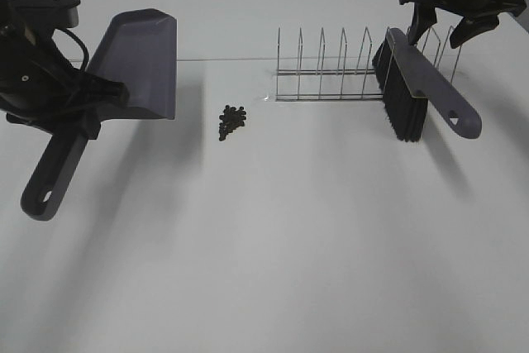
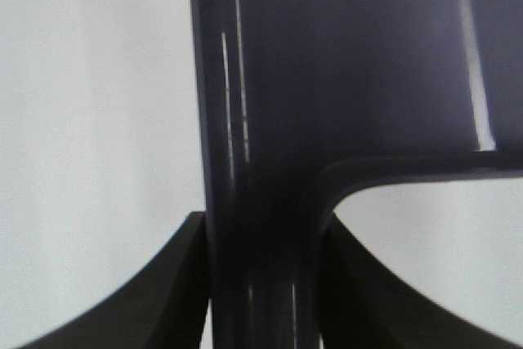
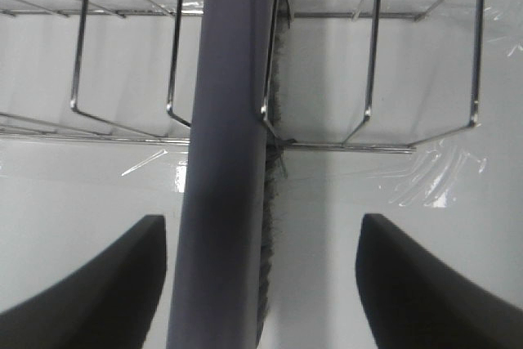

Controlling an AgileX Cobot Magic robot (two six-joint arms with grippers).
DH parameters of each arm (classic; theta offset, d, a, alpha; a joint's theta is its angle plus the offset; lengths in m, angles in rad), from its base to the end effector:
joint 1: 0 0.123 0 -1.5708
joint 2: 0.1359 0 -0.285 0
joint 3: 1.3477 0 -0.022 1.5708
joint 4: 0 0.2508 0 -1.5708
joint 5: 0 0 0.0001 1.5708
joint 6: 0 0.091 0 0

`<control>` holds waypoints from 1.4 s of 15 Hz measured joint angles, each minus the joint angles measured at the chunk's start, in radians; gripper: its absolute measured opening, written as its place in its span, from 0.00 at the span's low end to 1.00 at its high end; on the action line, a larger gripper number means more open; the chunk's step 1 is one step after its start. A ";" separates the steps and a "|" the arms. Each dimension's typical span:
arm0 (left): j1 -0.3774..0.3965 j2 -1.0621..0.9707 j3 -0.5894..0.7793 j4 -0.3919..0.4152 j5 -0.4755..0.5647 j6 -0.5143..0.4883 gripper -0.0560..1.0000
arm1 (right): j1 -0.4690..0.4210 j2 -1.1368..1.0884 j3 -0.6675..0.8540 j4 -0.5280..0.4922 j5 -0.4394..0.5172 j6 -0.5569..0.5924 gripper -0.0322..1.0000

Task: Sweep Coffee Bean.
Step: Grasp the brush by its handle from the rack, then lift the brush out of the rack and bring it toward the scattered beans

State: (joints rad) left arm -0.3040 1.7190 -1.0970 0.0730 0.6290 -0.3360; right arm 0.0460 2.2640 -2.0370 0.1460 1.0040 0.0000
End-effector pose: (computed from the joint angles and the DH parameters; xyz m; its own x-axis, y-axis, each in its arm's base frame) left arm 0.3283 -0.0989 0.2042 -0.9197 0.0022 -0.3927 0.0326 0.9970 -0.0707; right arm 0.4982 0.0341 0.2203 -0.9120 0.0362 -0.4085 -0.0252 0.9892 0.1441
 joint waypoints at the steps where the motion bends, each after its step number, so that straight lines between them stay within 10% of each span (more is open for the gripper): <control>1: 0.000 0.000 0.000 0.000 0.000 0.000 0.40 | 0.000 0.034 -0.031 0.002 0.025 0.006 0.64; 7: 0.000 0.000 0.000 0.000 0.000 -0.004 0.40 | 0.000 0.122 -0.063 0.019 0.040 0.007 0.62; 13: 0.000 0.000 0.000 -0.001 0.000 -0.004 0.40 | 0.007 0.147 -0.069 0.067 0.066 0.007 0.38; 21: 0.000 0.000 0.000 0.001 0.000 -0.004 0.40 | 0.007 0.164 -0.283 0.085 0.212 0.041 0.38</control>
State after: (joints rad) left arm -0.3040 1.7190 -1.0970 0.0740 0.6290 -0.3400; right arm 0.0530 2.4280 -2.3200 0.2310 1.2160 0.0410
